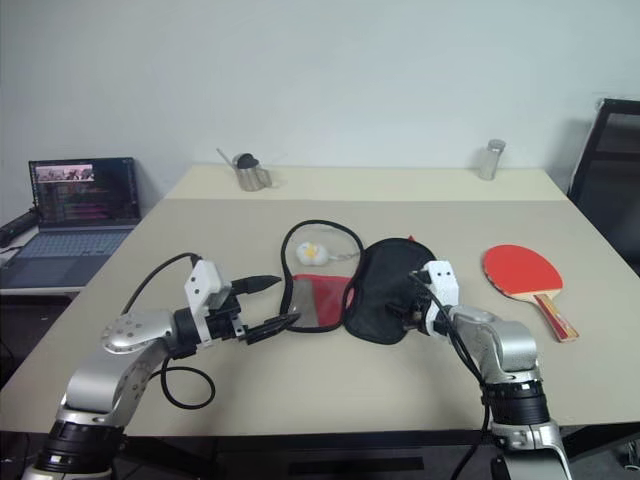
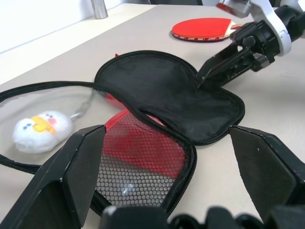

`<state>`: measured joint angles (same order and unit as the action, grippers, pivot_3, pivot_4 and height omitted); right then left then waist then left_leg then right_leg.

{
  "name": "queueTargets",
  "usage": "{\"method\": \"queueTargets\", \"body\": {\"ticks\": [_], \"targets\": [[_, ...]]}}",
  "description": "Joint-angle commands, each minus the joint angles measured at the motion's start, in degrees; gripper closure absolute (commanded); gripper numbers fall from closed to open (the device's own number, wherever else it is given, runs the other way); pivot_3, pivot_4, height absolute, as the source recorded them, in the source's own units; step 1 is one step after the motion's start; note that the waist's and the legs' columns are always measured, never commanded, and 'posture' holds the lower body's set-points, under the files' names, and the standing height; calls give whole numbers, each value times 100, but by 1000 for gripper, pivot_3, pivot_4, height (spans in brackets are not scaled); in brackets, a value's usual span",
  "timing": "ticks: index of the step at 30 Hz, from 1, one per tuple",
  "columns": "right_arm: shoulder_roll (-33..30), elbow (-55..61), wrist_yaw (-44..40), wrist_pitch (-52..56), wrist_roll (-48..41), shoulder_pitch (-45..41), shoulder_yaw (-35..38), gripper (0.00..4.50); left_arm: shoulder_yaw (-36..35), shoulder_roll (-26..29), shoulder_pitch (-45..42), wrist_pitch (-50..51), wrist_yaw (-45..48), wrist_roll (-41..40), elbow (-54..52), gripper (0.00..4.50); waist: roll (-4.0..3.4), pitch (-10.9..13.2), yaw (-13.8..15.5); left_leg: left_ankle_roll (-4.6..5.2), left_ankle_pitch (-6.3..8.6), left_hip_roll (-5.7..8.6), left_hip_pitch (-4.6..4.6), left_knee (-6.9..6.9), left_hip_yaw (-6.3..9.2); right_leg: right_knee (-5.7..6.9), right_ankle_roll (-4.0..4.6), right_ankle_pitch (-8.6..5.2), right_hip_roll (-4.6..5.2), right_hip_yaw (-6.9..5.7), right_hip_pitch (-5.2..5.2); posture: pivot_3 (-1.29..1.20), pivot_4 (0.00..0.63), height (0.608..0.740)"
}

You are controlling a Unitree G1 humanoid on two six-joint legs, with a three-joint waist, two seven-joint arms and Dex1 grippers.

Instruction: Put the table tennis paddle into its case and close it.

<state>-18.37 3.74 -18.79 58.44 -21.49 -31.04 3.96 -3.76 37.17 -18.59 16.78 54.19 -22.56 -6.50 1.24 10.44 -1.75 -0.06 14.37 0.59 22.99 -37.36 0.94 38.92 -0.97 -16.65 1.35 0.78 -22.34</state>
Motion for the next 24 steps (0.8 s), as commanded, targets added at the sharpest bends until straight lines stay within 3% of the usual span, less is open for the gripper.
{"method": "queueTargets", "body": {"ticks": [1,5,11,24], "targets": [[-139,587,-61,-230,-32,119,104,266,-143,56,-11,-132,-29,-11,-153,0,0,0,2,0,0,0,0,0,0,0,0,0,0,0,0,0,150,740],[-142,968,37,-39,-60,386,65,266,-138,59,-25,-147,-7,-9,-118,0,0,0,-6,0,0,-4,-3,3,0,1,0,0,-3,0,0,0,150,740],[407,1011,265,282,-228,508,116,266,-57,11,-153,-175,19,24,-21,0,1,0,-7,0,0,-6,-5,3,0,4,0,0,-6,1,0,0,150,740],[396,637,477,-45,90,489,85,266,-111,65,-81,-188,12,31,-73,0,1,0,2,-1,0,-4,-4,3,-1,2,0,0,-5,2,0,0,150,740]]}}
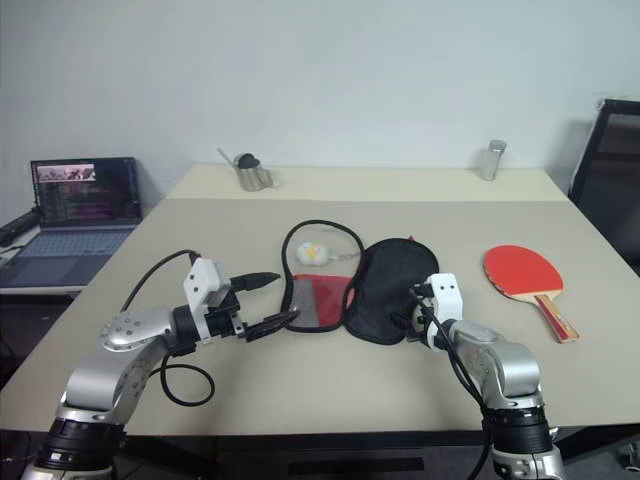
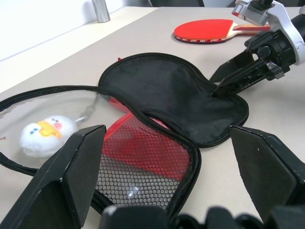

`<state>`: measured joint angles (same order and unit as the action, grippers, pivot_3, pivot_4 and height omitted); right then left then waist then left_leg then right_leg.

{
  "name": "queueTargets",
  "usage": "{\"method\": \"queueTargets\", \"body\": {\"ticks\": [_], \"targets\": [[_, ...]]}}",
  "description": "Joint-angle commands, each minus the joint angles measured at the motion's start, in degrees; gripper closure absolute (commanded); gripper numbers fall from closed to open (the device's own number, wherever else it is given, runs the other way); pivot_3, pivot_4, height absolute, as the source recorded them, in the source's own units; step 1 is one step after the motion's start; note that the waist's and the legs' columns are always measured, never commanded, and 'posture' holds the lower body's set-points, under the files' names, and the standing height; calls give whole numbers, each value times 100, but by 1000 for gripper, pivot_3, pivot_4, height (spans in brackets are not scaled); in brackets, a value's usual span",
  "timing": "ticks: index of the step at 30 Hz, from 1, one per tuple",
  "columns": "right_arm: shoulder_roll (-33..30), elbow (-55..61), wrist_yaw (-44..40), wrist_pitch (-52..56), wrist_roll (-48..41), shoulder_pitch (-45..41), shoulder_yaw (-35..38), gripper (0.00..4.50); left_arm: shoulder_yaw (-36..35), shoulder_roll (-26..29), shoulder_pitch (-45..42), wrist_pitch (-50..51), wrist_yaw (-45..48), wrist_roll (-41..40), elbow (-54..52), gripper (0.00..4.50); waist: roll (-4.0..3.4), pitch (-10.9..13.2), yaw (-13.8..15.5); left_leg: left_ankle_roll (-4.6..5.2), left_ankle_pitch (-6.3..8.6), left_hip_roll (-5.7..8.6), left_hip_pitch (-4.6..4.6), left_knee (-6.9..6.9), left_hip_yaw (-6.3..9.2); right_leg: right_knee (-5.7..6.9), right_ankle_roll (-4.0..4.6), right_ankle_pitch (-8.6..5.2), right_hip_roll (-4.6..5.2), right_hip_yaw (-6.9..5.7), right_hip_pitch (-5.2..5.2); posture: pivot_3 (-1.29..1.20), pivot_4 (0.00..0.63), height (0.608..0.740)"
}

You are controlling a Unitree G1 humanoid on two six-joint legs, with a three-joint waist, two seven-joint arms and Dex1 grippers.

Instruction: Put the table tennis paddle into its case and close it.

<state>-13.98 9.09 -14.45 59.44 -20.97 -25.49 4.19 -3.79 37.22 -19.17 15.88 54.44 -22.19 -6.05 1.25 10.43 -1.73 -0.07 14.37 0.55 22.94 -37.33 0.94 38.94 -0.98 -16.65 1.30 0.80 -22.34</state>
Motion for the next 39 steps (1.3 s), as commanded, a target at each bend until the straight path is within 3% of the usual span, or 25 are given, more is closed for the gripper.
{"method": "queueTargets", "body": {"ticks": [1,12,14,24,30,39], "targets": [[-40,115,26,-138,23,-56,61,266,-108,58,-23,-97,-16,-5,-119,0,0,0,0,0,0,0,0,0,0,0,0,0,0,0,0,0,150,740],[251,17,-126,-395,68,-180,-476,266,-57,19,-121,-120,-19,19,-60,0,0,0,-7,0,0,0,0,0,0,1,0,0,0,0,0,0,150,740],[257,-92,-122,-489,124,-235,-529,800,-52,12,-123,-124,-24,25,-64,0,0,0,-7,0,0,0,-1,0,0,1,0,0,0,1,0,0,150,740],[-145,-245,-409,-40,-102,-409,-127,4361,-93,13,5,-104,-72,17,-191,0,0,0,-3,0,0,0,0,0,0,0,0,0,0,0,1,0,150,740],[-625,-732,-736,272,-274,-798,162,4464,-36,-38,17,-114,-116,26,-214,0,0,0,-5,0,0,0,-2,0,0,2,0,0,-1,-1,0,0,150,740],[-1330,-1603,-1320,58,-125,-1403,-45,4464,5,-59,-2,-131,-105,48,-196,0,0,0,-3,0,0,0,-1,0,-3,0,0,0,-1,1,0,0,150,740]]}}
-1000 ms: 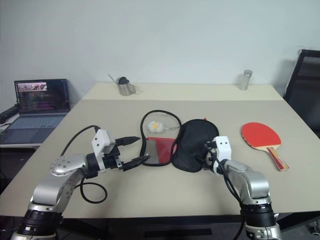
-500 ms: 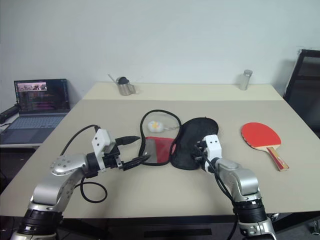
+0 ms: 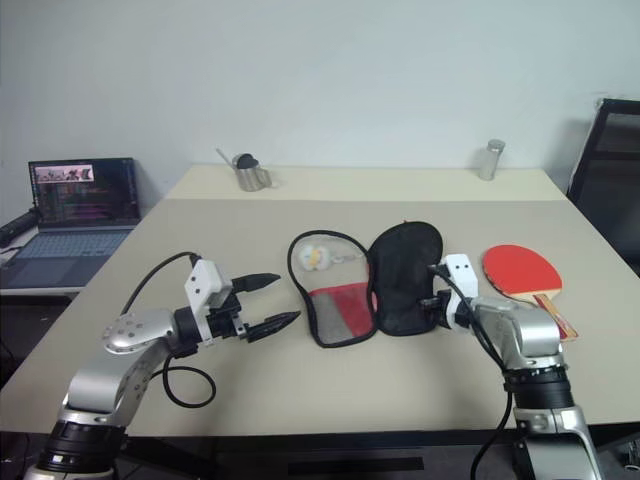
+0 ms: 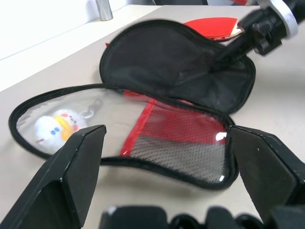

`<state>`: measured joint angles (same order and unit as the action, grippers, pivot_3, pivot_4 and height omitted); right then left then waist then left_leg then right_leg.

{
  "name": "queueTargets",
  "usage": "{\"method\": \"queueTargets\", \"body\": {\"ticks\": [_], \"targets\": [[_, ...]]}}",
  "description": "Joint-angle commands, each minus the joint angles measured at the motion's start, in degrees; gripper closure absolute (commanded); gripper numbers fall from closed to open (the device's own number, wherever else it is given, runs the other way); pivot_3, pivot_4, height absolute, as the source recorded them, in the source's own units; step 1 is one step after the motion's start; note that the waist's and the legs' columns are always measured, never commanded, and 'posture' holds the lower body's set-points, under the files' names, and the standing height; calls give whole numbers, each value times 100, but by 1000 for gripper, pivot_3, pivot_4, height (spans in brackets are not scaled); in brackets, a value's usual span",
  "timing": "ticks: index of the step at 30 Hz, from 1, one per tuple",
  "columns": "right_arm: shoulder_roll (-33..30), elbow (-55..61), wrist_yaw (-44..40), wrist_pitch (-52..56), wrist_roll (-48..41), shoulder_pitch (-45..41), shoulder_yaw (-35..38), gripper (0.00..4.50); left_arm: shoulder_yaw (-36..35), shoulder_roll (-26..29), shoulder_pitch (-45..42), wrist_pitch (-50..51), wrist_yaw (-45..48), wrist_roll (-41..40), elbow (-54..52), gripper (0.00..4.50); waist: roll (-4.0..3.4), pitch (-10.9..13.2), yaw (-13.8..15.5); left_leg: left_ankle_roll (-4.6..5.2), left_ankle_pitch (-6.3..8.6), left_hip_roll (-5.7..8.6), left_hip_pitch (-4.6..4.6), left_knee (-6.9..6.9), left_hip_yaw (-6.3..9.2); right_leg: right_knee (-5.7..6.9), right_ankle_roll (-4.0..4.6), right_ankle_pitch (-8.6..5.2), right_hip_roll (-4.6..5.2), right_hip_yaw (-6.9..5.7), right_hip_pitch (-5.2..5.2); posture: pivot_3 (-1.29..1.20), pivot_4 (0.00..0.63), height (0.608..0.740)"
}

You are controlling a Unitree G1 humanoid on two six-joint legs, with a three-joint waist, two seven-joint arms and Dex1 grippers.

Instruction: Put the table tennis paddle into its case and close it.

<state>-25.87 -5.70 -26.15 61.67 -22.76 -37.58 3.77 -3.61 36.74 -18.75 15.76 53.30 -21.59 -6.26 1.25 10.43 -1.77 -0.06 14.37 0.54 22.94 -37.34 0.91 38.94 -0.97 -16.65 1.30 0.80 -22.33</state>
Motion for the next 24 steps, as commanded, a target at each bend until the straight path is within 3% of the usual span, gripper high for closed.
{"method": "queueTargets", "body": {"ticks": [1,13,18,24], "targets": [[-189,-187,-185,-197,83,-225,-30,4464,-12,-11,-40,-120,9,-11,-179,0,0,0,2,0,0,0,0,0,1,0,0,0,0,-1,0,0,150,740],[-288,-788,-399,-308,234,-492,-47,4464,50,-14,-63,-113,15,-11,-180,0,0,0,3,0,0,0,1,0,0,0,0,0,0,1,0,0,150,740],[-370,-1093,-357,-634,495,-592,-82,3233,68,-16,-82,-111,23,-9,-173,0,0,0,6,0,0,0,1,0,-1,0,0,0,0,1,0,0,150,740],[-498,-1211,-431,-955,698,-602,-64,1102,72,-18,-83,-112,26,-10,-183,0,0,0,0,0,0,0,1,0,-2,1,0,0,0,2,0,0,150,740]]}}
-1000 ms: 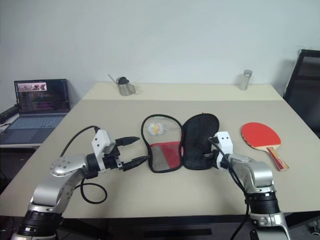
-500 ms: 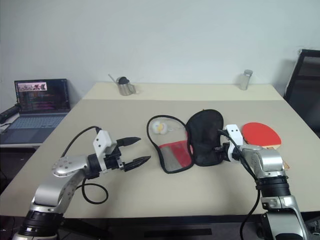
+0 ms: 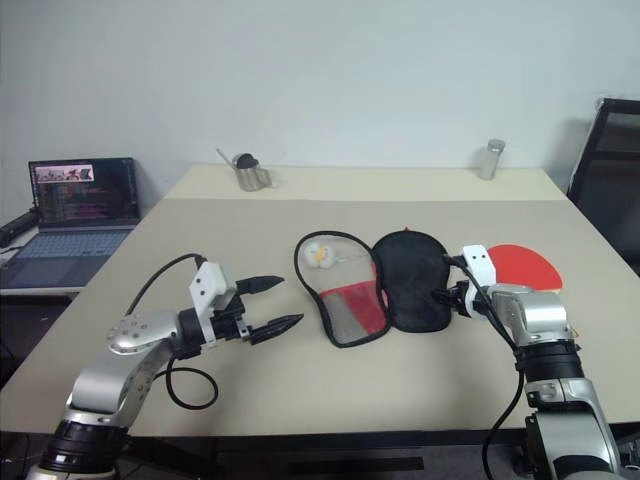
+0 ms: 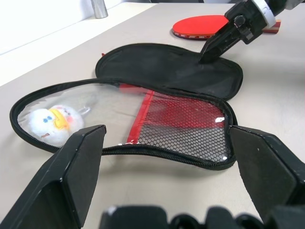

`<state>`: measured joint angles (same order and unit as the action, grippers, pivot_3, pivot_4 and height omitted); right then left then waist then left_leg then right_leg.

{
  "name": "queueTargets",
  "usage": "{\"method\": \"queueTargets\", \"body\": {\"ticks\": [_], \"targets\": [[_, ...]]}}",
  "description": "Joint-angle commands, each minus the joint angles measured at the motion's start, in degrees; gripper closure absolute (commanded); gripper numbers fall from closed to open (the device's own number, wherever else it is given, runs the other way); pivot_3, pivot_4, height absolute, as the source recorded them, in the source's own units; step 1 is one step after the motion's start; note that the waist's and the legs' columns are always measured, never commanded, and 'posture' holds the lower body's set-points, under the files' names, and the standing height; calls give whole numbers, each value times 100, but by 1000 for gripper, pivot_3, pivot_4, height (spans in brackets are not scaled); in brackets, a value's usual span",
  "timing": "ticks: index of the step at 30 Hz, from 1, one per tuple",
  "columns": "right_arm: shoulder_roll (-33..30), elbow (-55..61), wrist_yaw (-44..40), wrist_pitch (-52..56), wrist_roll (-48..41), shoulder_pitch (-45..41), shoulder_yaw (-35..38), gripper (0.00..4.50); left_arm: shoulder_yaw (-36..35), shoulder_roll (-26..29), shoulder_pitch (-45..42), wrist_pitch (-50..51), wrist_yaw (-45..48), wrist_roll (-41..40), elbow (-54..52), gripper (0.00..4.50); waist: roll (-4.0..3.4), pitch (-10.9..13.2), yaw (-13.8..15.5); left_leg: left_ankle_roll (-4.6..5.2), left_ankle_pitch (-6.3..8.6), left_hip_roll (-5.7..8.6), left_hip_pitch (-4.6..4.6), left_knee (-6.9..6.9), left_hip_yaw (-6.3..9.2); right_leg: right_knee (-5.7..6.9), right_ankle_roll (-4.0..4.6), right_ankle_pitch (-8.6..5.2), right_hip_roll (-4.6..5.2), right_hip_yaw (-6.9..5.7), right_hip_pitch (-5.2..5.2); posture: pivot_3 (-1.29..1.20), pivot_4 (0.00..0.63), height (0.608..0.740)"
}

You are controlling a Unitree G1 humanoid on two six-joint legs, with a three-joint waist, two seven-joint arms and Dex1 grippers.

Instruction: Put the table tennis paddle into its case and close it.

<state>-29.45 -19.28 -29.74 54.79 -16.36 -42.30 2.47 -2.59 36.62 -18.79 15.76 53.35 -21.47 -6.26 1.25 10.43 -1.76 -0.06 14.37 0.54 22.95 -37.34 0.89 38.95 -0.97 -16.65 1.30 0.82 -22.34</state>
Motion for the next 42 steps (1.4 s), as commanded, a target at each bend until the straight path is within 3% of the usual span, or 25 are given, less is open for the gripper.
{"method": "queueTargets", "body": {"ticks": [1,9,13,18,29,42], "targets": [[-186,228,-191,-321,-35,-131,159,798,-30,-7,-78,-106,18,-26,-192,0,0,0,-1,0,0,0,0,0,0,0,0,0,0,1,0,0,150,740],[-1157,-234,-163,-1219,58,-139,1070,798,-36,-46,-237,136,21,-256,-404,0,1,1,46,0,0,1,2,0,2,-6,0,0,1,-3,2,0,150,740],[-1528,-497,-110,-1582,345,112,1028,53,8,-177,-613,321,10,-413,-430,0,2,1,36,0,0,1,1,-2,-1,-4,0,0,0,0,4,0,150,740],[-1931,-614,-331,-1520,437,593,1077,53,267,-257,-1144,878,333,-823,-627,0,1,1,25,0,0,2,2,-2,-7,-2,0,0,0,6,3,0,150,740],[-1948,-1918,-569,-1993,552,503,897,53,915,-819,-2257,889,605,-629,-97,0,0,1,-8,-1,-1,1,-5,-11,-13,1,0,0,-11,15,9,0,150,740],[-1450,-3303,-640,-2729,959,-45,503,53,959,-925,-2268,632,658,-353,76,0,1,1,-28,-2,-1,-4,-6,-35,-13,5,-3,2,-14,17,16,0,150,740]]}}
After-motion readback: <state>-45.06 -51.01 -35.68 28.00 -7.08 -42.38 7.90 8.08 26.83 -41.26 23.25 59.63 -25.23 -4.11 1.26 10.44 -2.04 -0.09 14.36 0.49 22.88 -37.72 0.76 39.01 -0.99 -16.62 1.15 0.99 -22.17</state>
